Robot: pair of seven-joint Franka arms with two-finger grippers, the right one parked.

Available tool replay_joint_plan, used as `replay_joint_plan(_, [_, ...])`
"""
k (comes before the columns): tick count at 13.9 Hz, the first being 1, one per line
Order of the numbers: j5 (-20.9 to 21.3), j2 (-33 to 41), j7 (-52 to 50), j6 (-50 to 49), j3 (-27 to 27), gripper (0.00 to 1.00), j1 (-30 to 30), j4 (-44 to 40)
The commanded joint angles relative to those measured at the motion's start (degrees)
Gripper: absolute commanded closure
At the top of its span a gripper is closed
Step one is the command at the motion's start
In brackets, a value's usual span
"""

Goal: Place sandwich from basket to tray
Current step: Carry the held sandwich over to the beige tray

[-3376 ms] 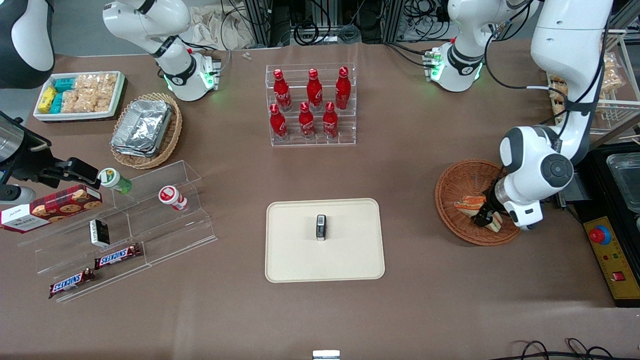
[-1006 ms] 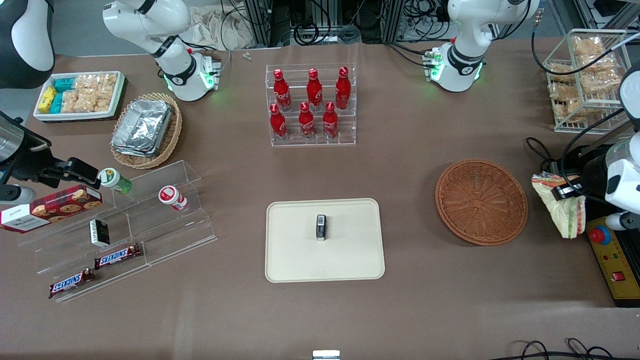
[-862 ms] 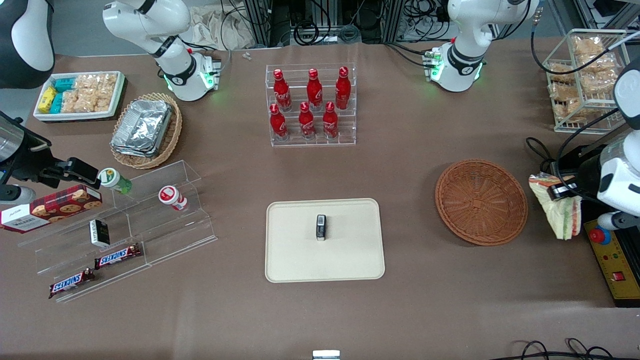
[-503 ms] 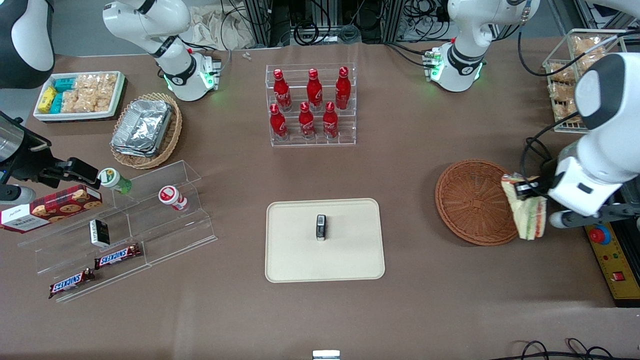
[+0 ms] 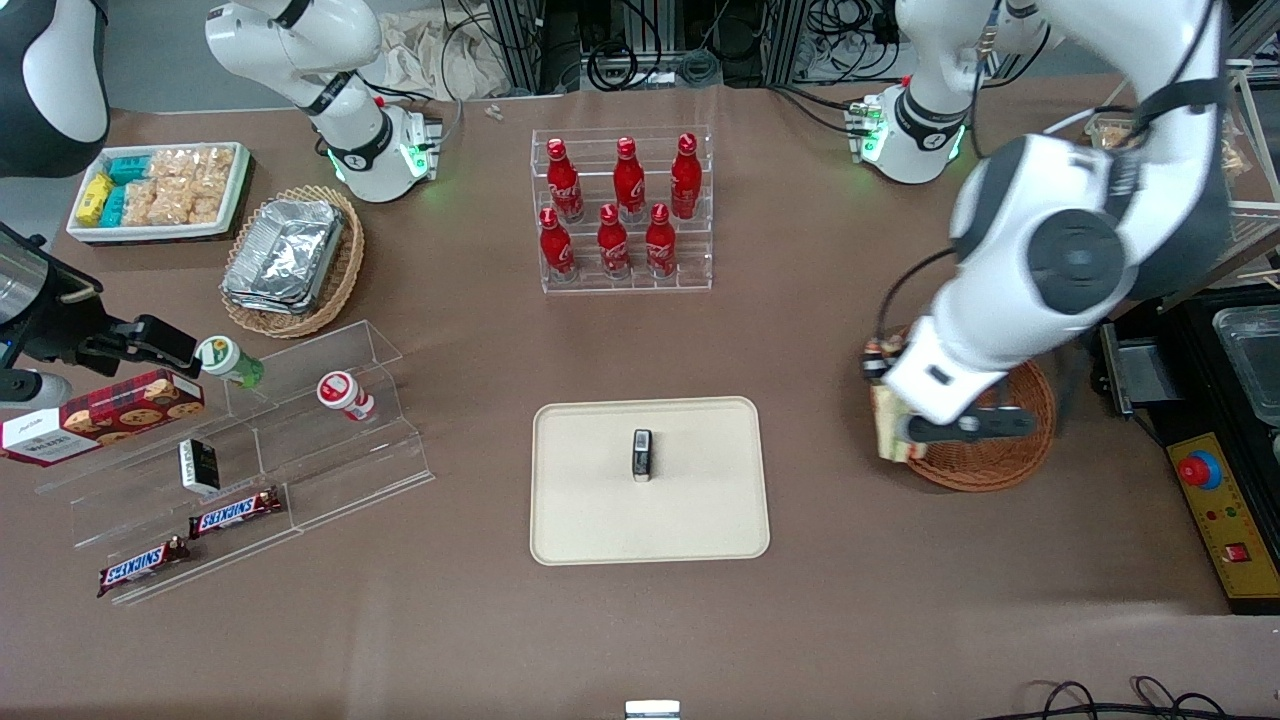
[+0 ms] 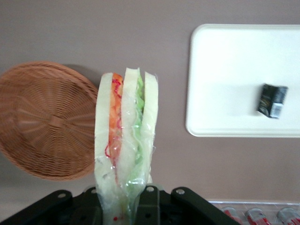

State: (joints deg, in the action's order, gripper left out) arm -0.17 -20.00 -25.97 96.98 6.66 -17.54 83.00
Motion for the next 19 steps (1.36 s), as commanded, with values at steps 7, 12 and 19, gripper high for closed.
replay_joint_plan(7, [1.0, -14.8, -16.3, 10.9, -0.5, 1.00, -12.3, -8.6])
replay_joint_plan(12, [2.8, -18.8, -16.9, 18.5, -0.5, 1.00, -12.9, -7.9])
replay_joint_plan(19, [4.6, -21.2, -17.1, 26.1, -0.6, 1.00, -15.1, -3.2])
